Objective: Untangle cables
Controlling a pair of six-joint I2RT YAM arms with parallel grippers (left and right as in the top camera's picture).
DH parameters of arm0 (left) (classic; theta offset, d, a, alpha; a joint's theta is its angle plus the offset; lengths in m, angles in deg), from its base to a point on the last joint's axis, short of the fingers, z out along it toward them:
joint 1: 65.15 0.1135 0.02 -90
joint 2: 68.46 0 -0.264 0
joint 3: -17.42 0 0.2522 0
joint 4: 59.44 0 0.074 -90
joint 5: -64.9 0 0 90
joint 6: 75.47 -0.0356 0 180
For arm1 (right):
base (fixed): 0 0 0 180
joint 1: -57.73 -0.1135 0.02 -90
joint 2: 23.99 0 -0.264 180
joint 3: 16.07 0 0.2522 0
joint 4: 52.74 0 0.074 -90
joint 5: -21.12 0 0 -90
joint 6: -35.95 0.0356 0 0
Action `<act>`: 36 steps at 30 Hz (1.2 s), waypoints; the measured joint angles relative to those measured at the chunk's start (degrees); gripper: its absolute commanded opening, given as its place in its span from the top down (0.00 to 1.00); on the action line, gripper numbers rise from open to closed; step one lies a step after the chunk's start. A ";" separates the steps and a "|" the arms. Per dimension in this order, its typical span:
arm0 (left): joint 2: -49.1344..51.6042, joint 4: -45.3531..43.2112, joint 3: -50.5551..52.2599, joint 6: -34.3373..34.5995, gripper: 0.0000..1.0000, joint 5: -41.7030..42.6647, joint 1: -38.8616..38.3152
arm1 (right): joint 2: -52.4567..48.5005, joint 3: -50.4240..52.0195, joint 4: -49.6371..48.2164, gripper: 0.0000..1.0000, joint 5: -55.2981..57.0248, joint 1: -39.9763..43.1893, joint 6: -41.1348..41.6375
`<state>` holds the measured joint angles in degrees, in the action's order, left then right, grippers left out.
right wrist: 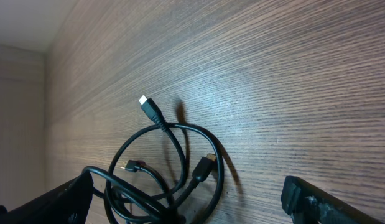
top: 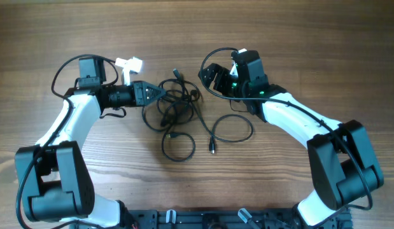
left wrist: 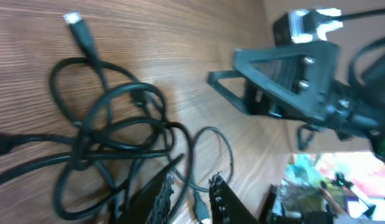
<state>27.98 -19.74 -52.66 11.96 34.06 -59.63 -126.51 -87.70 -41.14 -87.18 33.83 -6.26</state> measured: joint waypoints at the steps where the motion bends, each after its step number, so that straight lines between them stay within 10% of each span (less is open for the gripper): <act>1: 0.00 -0.26 -0.02 2.14 0.75 -2.82 -0.04 | 0.00 0.00 0.00 0.00 0.00 0.00 0.00; 6: 0.00 -0.28 0.00 14.16 0.57 -18.95 -0.11 | 0.00 0.00 0.50 0.00 -0.04 0.00 4.76; 8: 0.00 -0.31 0.00 15.96 0.51 -21.66 -0.11 | 0.00 0.04 1.49 0.41 -0.42 0.00 7.87; 11: 0.00 -0.35 0.00 17.33 0.50 -23.78 -0.11 | 0.00 0.13 -1.40 0.70 -5.40 -0.02 6.47; 14: 0.00 -0.35 0.00 17.90 0.50 -25.29 -0.11 | 0.00 0.44 -10.78 0.49 -10.64 -0.90 5.88; 20: 0.00 -0.33 0.00 19.37 0.44 -29.14 -0.11 | 0.02 0.35 -17.64 0.41 -9.53 -7.98 8.26; 36: 0.00 -0.33 0.00 19.67 0.42 -30.45 -0.11 | -9.62 0.37 -28.68 0.39 5.53 -16.57 13.97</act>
<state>27.98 -20.07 -52.66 31.63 3.61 -59.74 -136.13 -87.33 -69.81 -81.65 17.27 7.70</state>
